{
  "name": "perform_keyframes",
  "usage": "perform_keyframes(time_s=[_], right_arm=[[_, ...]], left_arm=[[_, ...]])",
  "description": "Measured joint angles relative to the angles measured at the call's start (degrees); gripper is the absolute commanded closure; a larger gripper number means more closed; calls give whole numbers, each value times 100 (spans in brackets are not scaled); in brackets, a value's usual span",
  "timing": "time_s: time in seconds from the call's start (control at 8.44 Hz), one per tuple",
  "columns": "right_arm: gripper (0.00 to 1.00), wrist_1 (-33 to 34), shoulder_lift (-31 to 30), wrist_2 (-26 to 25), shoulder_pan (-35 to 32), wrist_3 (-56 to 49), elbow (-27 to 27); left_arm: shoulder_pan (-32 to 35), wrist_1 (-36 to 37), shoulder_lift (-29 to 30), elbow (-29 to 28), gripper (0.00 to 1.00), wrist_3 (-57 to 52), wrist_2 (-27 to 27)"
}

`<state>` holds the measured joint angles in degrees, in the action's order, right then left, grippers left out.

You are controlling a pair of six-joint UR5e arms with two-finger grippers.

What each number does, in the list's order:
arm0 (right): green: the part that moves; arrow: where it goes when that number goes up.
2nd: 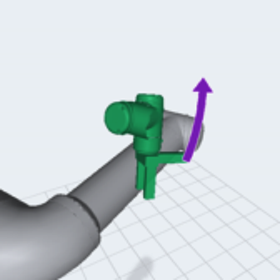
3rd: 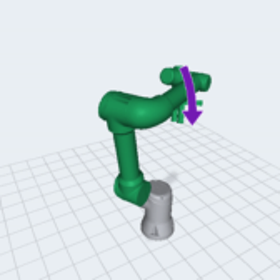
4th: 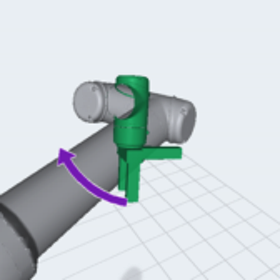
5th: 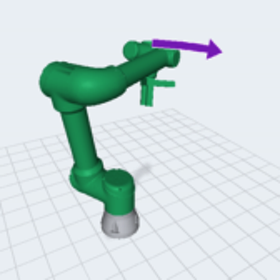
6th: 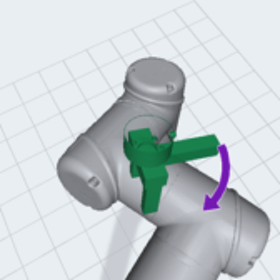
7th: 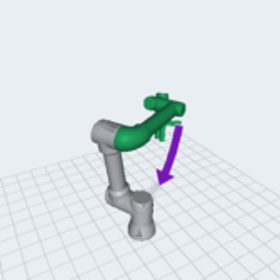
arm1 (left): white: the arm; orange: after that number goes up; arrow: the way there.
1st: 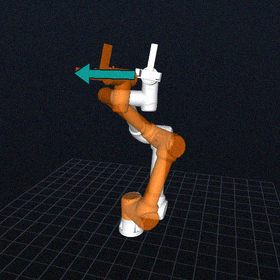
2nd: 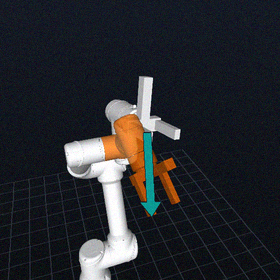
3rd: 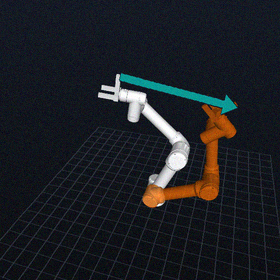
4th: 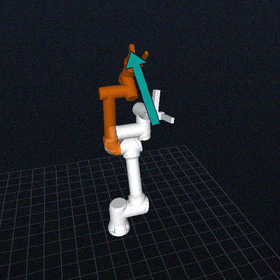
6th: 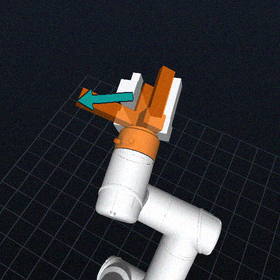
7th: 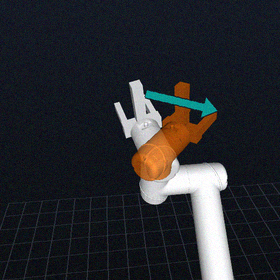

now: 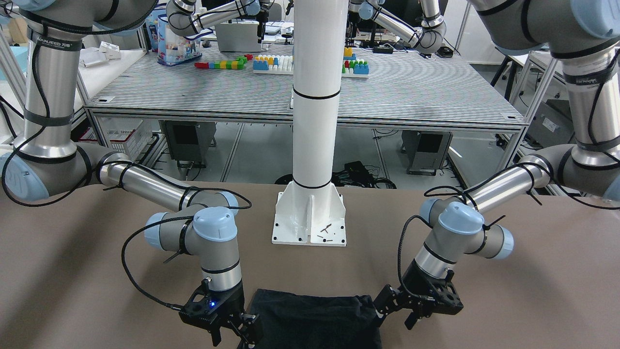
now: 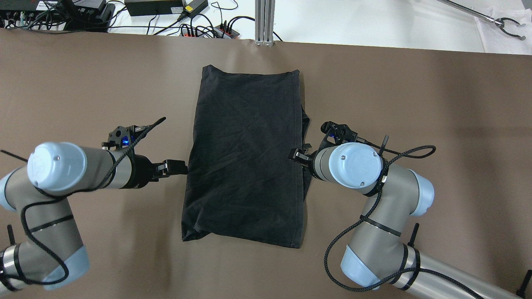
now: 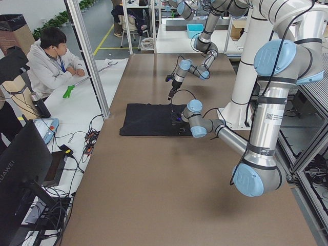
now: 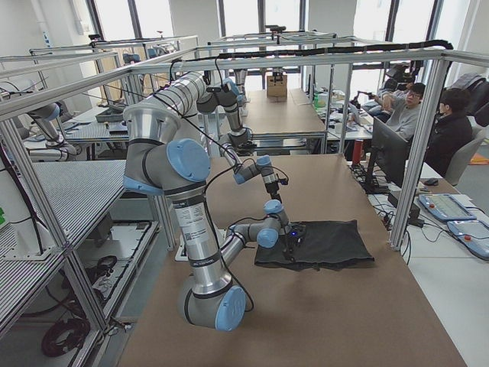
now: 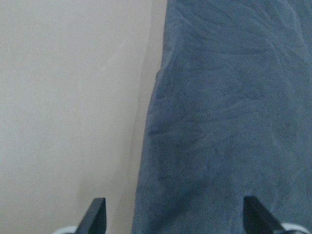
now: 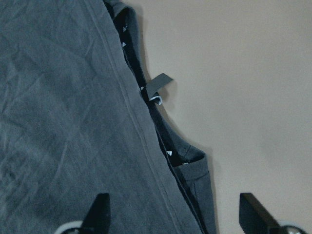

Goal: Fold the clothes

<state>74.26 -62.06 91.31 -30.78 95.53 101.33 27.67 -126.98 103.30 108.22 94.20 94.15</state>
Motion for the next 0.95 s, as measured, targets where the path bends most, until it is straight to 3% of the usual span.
perform_keyframes(time_s=[0.24,0.59,0.71,0.83,0.95], right_arm=[[6,-6,-28,-151,107,160,56],[6,-8,-29,-202,138,189,70],[6,-8,-28,-244,159,187,71],[6,-8,-26,-286,193,186,70],[6,-8,-26,-308,214,186,68]], left_arm=[[-682,-1,-133,109,0,807,-774],[-1135,-2,-365,74,2,1634,-1315],[-1181,-2,-393,30,23,1704,-1402],[-1259,-2,-389,-18,35,1734,-1523],[-1317,-2,-371,-44,35,1748,-1628]])
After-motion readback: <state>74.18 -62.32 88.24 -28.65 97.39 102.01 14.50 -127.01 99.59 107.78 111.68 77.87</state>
